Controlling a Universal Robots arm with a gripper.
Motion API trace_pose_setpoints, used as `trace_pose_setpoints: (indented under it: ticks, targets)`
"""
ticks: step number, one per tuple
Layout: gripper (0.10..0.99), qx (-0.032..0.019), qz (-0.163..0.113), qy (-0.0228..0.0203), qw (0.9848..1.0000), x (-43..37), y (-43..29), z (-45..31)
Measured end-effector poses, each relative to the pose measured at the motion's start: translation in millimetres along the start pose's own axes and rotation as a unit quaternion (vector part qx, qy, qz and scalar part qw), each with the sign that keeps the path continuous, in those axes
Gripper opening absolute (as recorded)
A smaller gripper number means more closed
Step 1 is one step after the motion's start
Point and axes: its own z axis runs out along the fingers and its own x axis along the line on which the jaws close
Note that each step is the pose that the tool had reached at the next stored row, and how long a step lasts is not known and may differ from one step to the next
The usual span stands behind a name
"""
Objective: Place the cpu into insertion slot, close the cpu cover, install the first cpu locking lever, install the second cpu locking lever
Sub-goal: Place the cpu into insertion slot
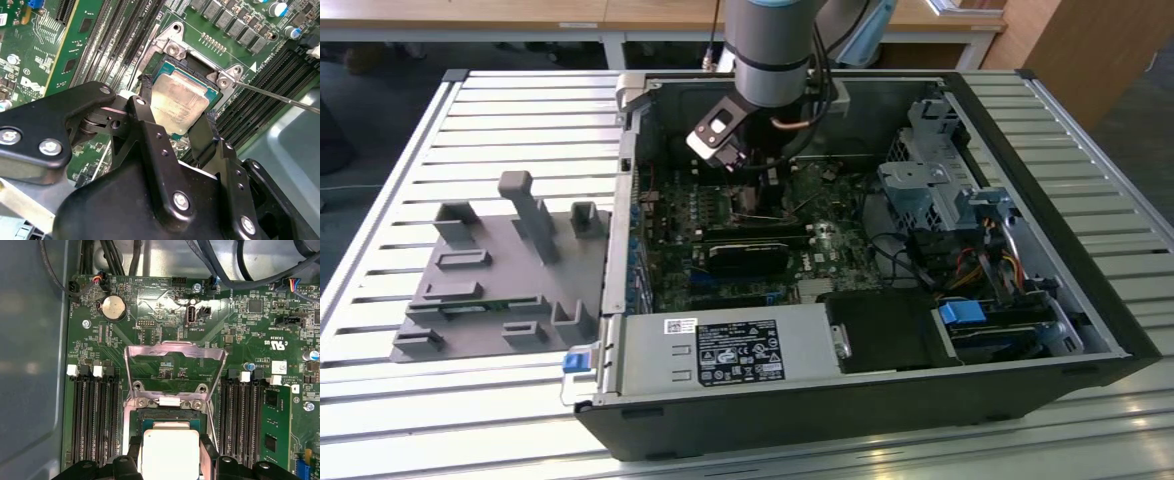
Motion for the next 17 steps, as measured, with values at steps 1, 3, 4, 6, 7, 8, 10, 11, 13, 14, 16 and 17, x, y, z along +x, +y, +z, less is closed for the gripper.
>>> trace_pose_setpoints:
  ticks: [1, 3, 4, 6, 7, 8, 10, 11, 13, 14, 16, 17]
  targets:
    - [0.537, 0.0000, 0.000, 0.0000, 1.0000, 0.1, 0.0, 0.5]
    - [0.537, 0.0000, 0.000, 0.0000, 1.0000, 0.3, 0.2, 1.4]
    - [0.537, 0.0001, 0.000, 0.0000, 1.0000, 0.4, 0.2, 1.7]
    - [0.537, 0.0000, 0.000, -0.0001, 1.0000, 0.4, 0.2, 2.5]
    - [0.537, 0.0000, 0.000, -0.0001, 1.0000, 0.5, 0.2, 2.9]
    - [0.537, 0.0001, 0.000, -0.0001, 1.0000, 0.5, 0.1, 3.4]
    - [0.537, 0.0000, 0.001, -0.0001, 1.0000, 0.6, 0.3, 4.3]
    - [0.537, 0.0000, 0.001, -0.0001, 1.0000, 0.6, 0.4, 4.7]
    - [0.537, 0.0001, 0.001, -0.0001, 1.0000, 0.7, 0.7, 5.4]
    - [0.537, 0.0001, 0.001, -0.0001, 1.0000, 0.8, 0.8, 5.6]
    - [0.537, 0.0000, 0.002, -0.0001, 1.0000, 1.2, 1.1, 6.1]
    - [0.537, 0.0000, 0.002, -0.0001, 1.0000, 1.4, 1.2, 6.3]
